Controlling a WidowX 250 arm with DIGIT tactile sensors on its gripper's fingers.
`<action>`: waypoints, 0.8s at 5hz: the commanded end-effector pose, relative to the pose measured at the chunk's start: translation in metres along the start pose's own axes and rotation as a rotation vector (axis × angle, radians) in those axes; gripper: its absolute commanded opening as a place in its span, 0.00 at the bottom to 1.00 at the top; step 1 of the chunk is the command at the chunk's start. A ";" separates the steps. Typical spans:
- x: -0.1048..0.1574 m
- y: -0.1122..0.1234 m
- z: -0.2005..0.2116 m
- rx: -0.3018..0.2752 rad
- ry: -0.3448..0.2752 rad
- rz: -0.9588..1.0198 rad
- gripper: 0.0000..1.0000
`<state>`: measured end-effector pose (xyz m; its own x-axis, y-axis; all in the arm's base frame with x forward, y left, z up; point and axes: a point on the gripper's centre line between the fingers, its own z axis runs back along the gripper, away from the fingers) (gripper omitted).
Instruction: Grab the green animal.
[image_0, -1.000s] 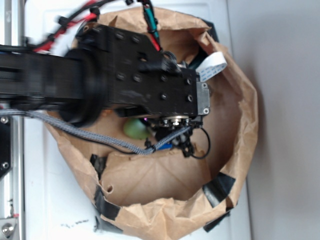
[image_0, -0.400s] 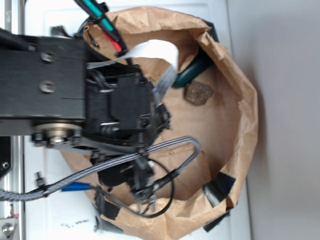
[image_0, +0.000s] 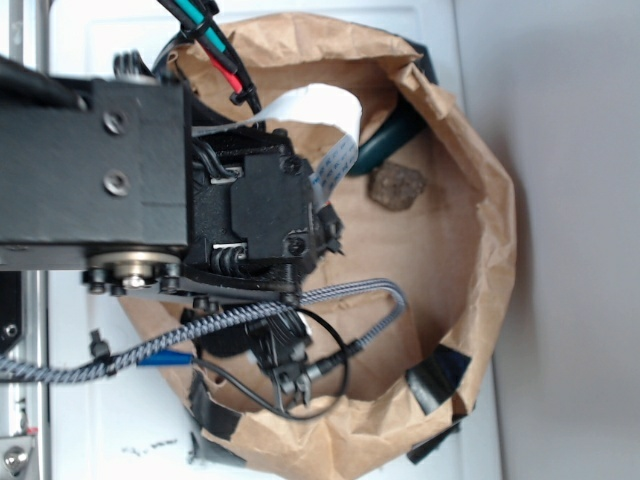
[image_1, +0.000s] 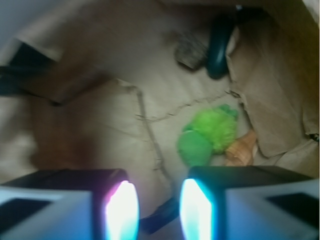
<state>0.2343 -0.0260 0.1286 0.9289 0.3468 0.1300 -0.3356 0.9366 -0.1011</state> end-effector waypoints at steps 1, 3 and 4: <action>0.015 0.032 -0.028 0.060 -0.041 -0.026 1.00; 0.041 0.057 -0.058 0.091 0.007 -0.048 1.00; 0.044 0.064 -0.066 0.064 0.003 -0.110 1.00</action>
<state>0.2598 0.0257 0.0517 0.9678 0.2332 0.0950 -0.2326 0.9724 -0.0174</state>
